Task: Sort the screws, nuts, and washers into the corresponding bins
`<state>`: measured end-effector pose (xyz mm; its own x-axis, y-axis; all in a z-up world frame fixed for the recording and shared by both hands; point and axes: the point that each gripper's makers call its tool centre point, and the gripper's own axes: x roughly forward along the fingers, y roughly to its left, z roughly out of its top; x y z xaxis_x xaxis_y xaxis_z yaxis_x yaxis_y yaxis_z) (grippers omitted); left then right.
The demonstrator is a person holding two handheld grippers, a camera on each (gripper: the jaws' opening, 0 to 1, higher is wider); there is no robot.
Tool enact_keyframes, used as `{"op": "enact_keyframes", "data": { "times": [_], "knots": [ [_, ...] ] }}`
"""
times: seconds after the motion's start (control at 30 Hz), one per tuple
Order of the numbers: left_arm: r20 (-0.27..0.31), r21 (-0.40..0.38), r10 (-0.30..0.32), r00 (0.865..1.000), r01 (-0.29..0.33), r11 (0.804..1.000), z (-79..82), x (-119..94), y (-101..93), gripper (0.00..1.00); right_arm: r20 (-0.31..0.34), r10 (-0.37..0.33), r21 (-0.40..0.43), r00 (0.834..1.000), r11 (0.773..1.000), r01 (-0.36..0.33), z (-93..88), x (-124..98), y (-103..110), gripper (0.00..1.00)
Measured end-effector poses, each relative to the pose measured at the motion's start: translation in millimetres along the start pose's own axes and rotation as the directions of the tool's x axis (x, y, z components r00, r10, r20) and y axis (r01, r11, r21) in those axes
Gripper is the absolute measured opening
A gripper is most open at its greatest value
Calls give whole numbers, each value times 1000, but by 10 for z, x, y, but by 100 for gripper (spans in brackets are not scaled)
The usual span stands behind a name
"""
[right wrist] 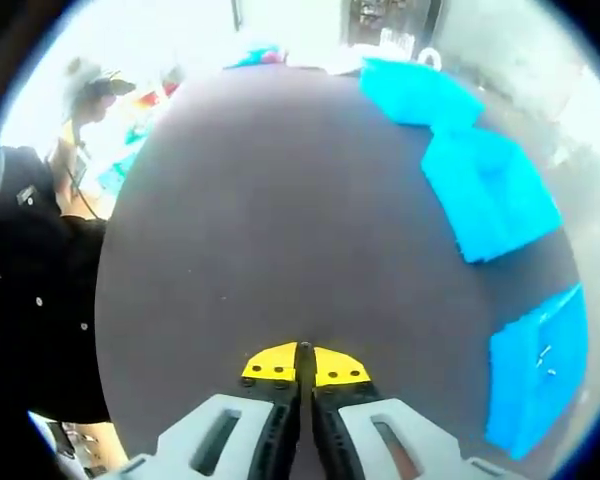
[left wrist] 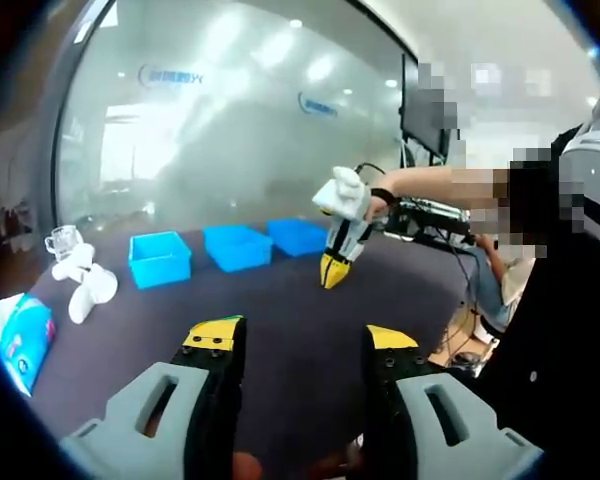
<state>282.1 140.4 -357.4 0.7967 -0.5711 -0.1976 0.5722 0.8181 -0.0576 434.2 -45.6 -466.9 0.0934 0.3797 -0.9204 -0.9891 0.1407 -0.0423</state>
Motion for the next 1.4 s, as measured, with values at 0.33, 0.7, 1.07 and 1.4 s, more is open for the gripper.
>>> {"op": "enact_keyframes", "data": {
  "times": [0.33, 0.7, 1.07, 1.4],
  "knots": [
    [19, 0, 15, 1000, -15, 1000, 51, -40, 38, 45, 141, -37, 41, 989, 999, 31, 127, -190, 112, 1],
    [58, -3, 40, 997, -40, 999, 167, -101, 115, 45, 490, -283, 264, 824, 950, 169, 298, -774, -16, 1],
    [83, -8, 74, 994, -74, 997, 262, -162, 213, 45, 656, -587, 538, 474, 804, 252, 271, -1465, 9, 1],
    [103, -2, 100, 990, -100, 995, 345, -175, 248, 45, 624, -750, 685, 221, 660, 307, 177, -1832, 52, 1]
  ]
}}
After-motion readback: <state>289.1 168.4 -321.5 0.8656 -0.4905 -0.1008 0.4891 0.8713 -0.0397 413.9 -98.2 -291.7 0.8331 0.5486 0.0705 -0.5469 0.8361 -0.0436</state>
